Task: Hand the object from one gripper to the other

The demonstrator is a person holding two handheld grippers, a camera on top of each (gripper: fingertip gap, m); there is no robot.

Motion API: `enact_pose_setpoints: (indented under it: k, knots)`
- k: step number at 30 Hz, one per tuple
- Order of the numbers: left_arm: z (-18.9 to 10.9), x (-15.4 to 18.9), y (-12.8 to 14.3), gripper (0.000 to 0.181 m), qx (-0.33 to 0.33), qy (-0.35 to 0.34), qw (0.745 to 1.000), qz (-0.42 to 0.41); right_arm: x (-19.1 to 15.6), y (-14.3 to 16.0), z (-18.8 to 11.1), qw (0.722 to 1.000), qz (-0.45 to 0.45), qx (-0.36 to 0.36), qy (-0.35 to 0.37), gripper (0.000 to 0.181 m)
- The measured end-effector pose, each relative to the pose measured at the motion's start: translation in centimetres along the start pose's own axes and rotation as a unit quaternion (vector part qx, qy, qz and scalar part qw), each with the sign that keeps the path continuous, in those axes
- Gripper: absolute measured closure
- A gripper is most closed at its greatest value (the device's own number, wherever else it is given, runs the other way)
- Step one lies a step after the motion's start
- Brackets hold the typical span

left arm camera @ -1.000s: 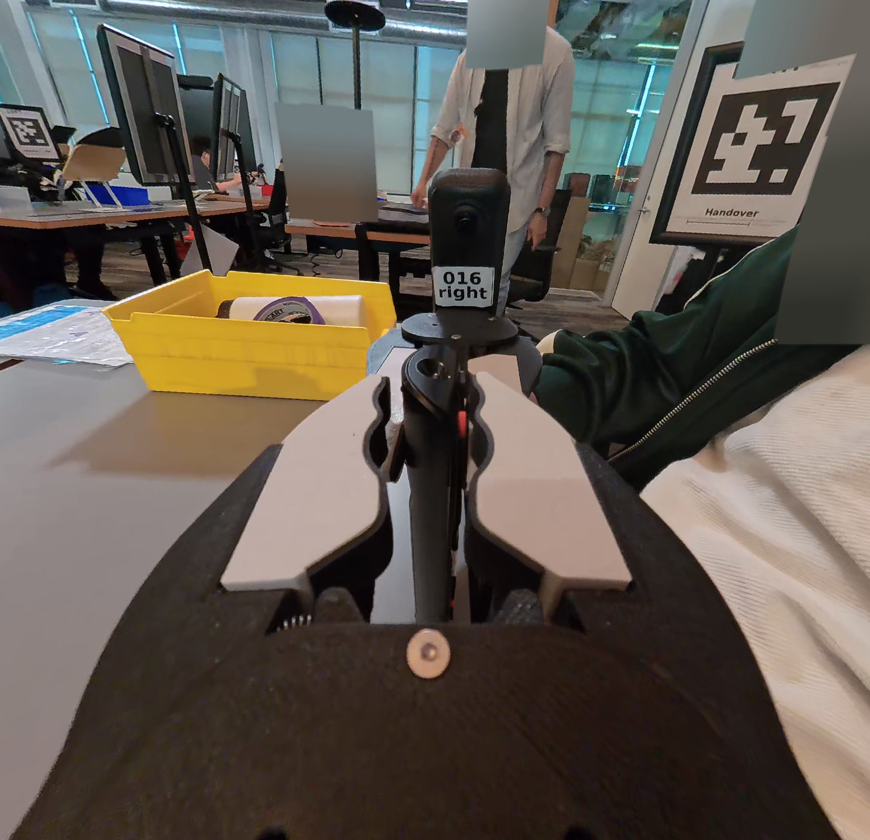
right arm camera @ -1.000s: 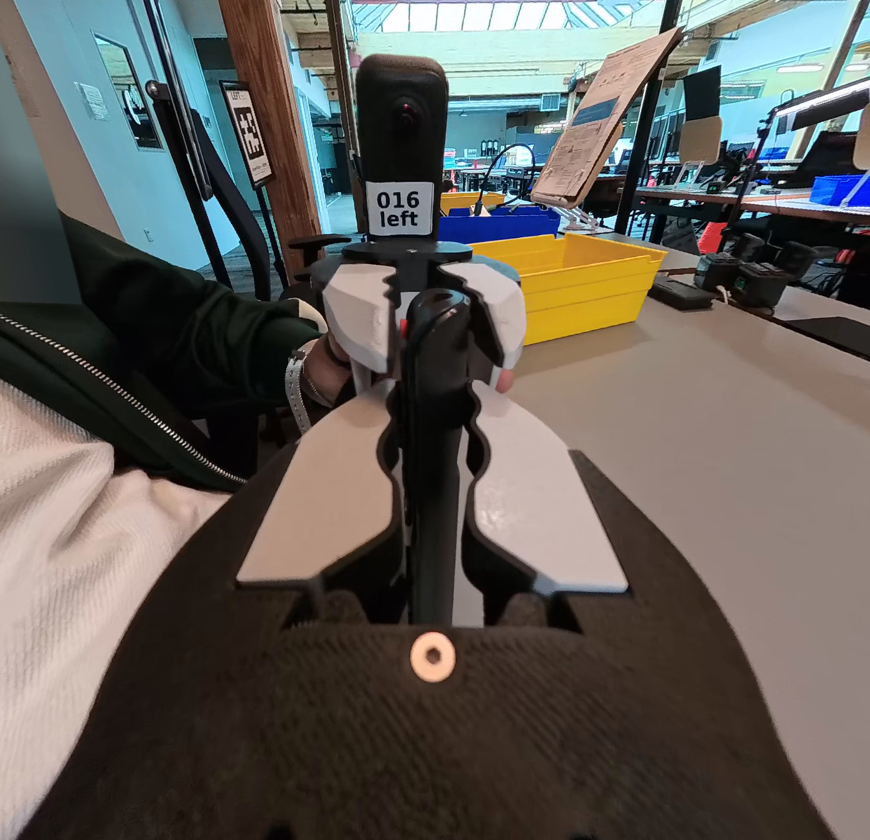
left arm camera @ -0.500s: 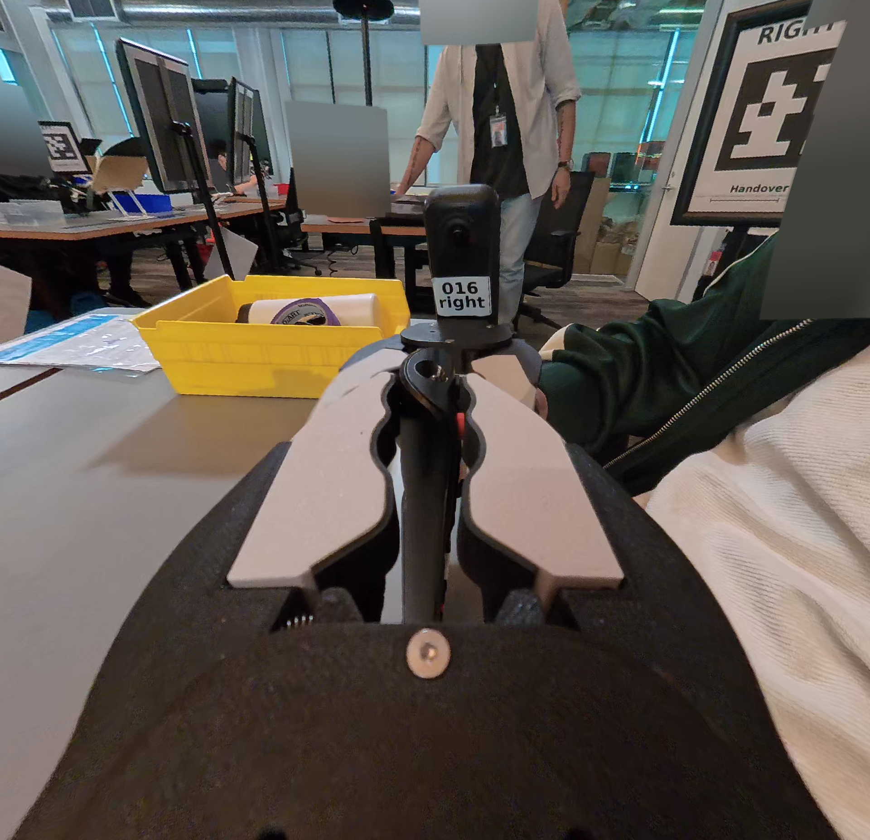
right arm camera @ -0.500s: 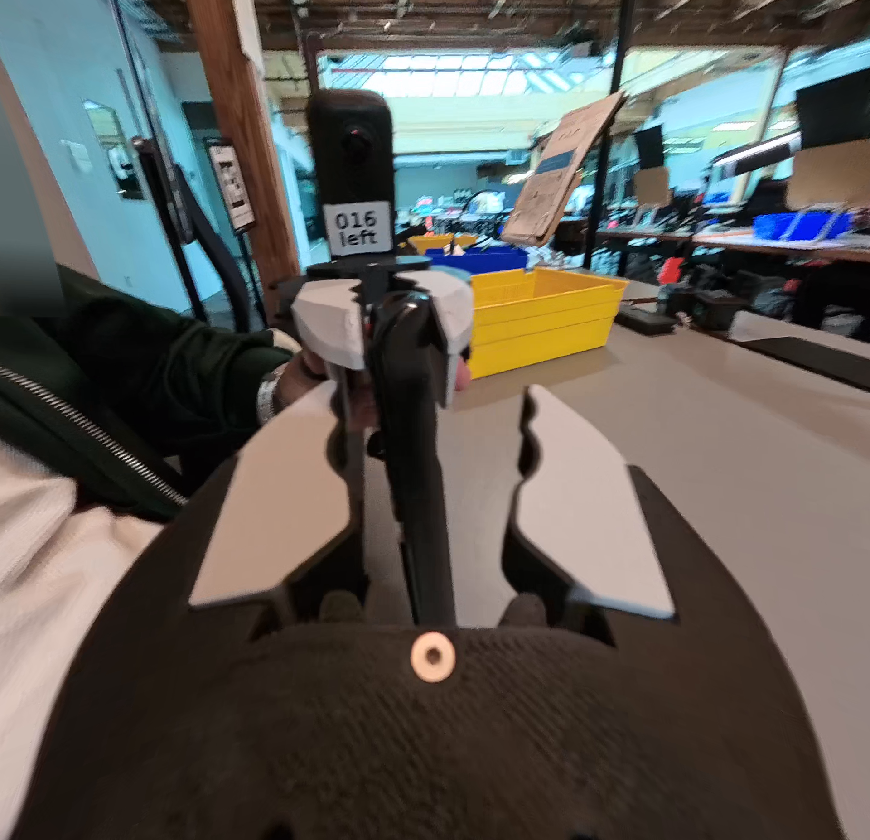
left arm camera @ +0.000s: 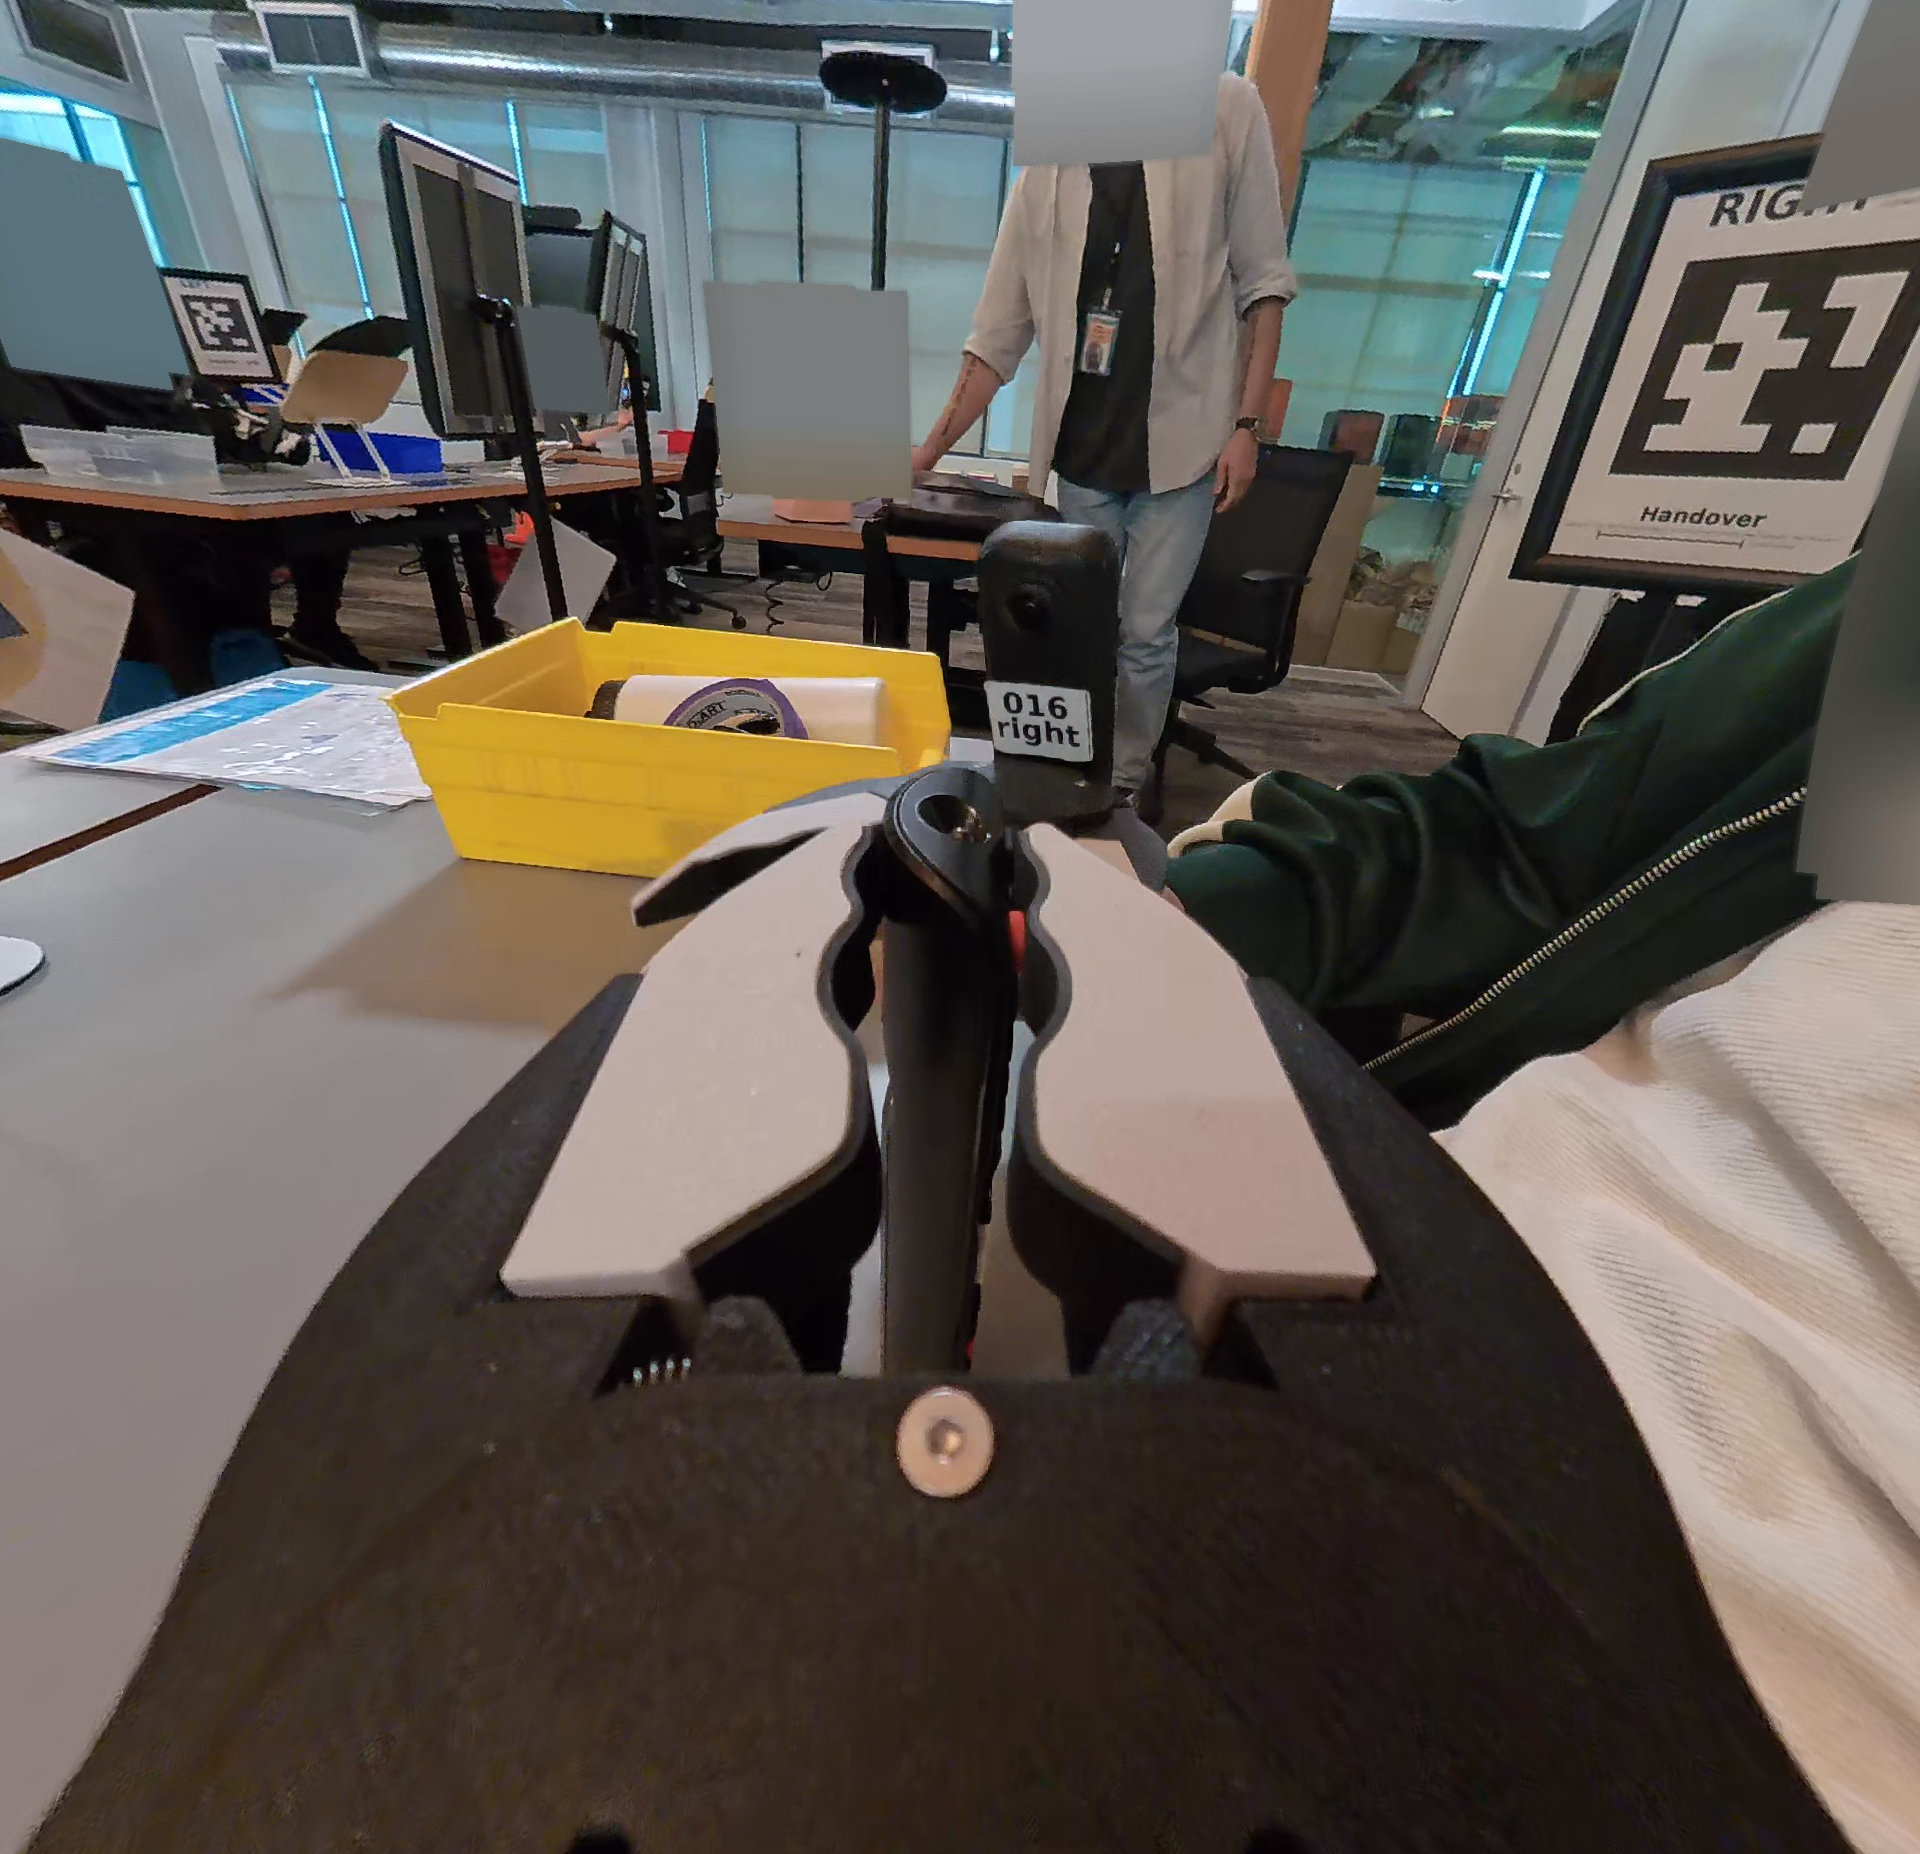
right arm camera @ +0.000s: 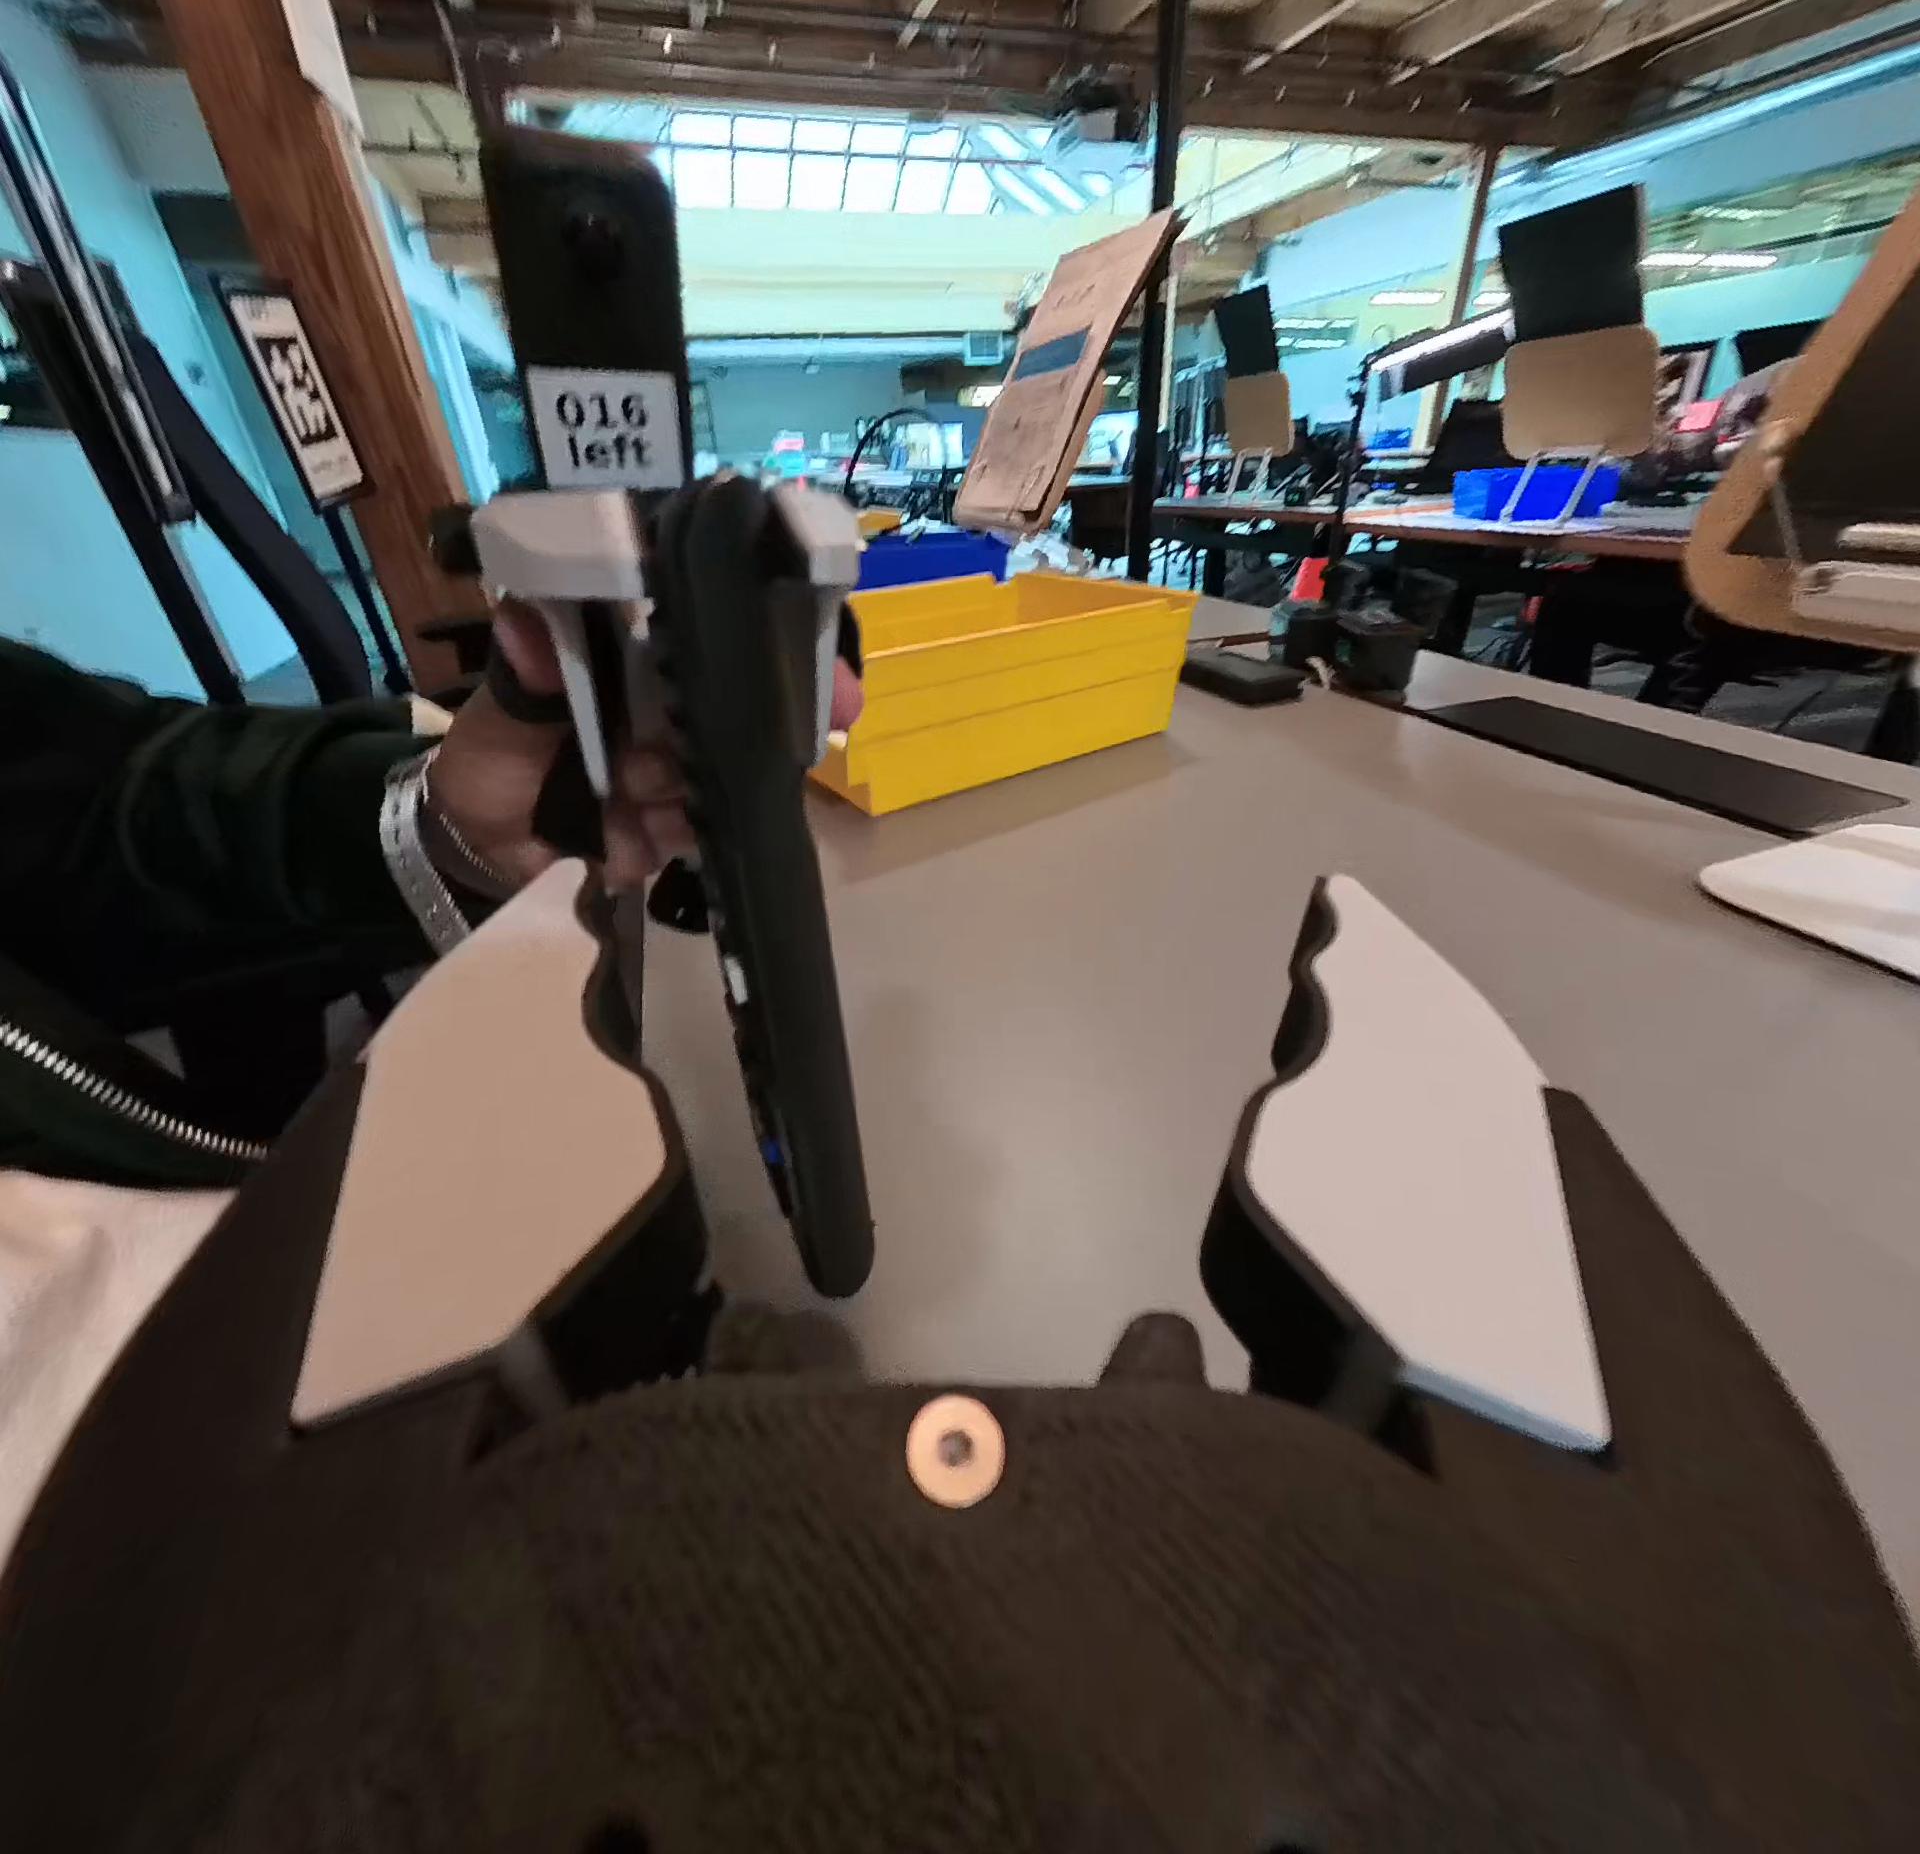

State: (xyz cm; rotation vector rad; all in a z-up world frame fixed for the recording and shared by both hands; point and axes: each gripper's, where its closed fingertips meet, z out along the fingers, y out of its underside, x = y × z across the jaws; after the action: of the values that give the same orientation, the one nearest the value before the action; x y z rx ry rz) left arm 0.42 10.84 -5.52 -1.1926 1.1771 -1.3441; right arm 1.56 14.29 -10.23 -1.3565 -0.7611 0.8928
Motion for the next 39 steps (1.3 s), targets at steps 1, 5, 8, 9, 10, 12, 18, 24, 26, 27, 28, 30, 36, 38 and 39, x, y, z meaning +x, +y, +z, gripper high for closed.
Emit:
enact_pose_setpoints:
  k: [1,5,8,9,10,12,18,24,26,27,28,30,36,38,39]
  knots:
    - [0.0,0.0,0.0,0.157,-0.001,0.000,1.000,-0.001,-0.5,0.5,0.3,1.000,-0.006,-0.013,-0.009,0.060]
    - [0.0,0.1,0.1,0.157,-0.006,0.001,1.000,-0.001,-2.6,1.9,1.2,0.998,-0.012,-0.046,-0.051,0.085]
    - [0.2,0.2,0.2,0.157,-0.010,0.004,1.000,-0.002,-3.9,2.2,1.6,0.996,-0.023,-0.054,-0.068,0.106]
    - [0.3,0.3,0.3,0.157,-0.012,0.005,1.000,-0.003,-4.1,2.2,1.7,0.996,-0.029,-0.055,-0.068,0.112]
    - [0.3,0.4,0.4,0.157,-0.013,0.006,1.000,-0.003,-4.3,2.1,1.7,0.996,-0.034,-0.052,-0.070,0.118]
    - [0.5,0.4,0.6,0.157,-0.016,0.009,1.000,-0.007,-4.5,1.7,1.6,0.996,-0.038,-0.041,-0.071,0.130]
    - [0.7,0.9,0.8,0.157,-0.020,0.015,1.000,-0.007,-4.9,1.9,1.5,0.994,-0.032,-0.045,-0.090,0.155]
    - [0.8,1.2,0.6,0.156,-0.014,0.024,1.000,-0.008,-5.1,1.8,1.5,0.994,-0.019,-0.040,-0.100,0.157]
    - [0.8,1.3,0.5,0.156,-0.009,0.027,1.000,-0.009,-5.2,1.6,1.5,0.994,-0.010,-0.037,-0.103,0.157]
    - [0.8,1.3,0.3,0.156,-0.005,0.029,1.000,-0.011,-5.2,1.5,1.5,0.994,-0.008,-0.035,-0.104,0.157]
    - [0.7,1.2,0.2,0.152,0.000,0.027,1.000,-0.013,-5.2,1.5,1.4,0.994,-0.008,-0.035,-0.104,0.157]
    - [0.5,0.8,-0.1,0.142,0.010,0.020,1.000,-0.014,-5.1,1.4,1.3,0.994,-0.013,-0.034,-0.101,0.157]
    - [0.3,-0.5,1.1,0.100,0.001,0.026,0.999,-0.020,-3.4,0.5,0.4,0.997,-0.006,-0.020,-0.079,0.157]
    - [0.5,-1.0,3.4,0.098,-0.040,0.036,0.998,-0.017,-2.6,0.1,0.0,0.998,0.000,-0.013,-0.068,0.157]
    - [0.6,-1.2,4.5,0.101,-0.059,0.041,0.997,-0.019,-2.2,-0.1,-0.2,0.998,0.005,-0.010,-0.064,0.157]
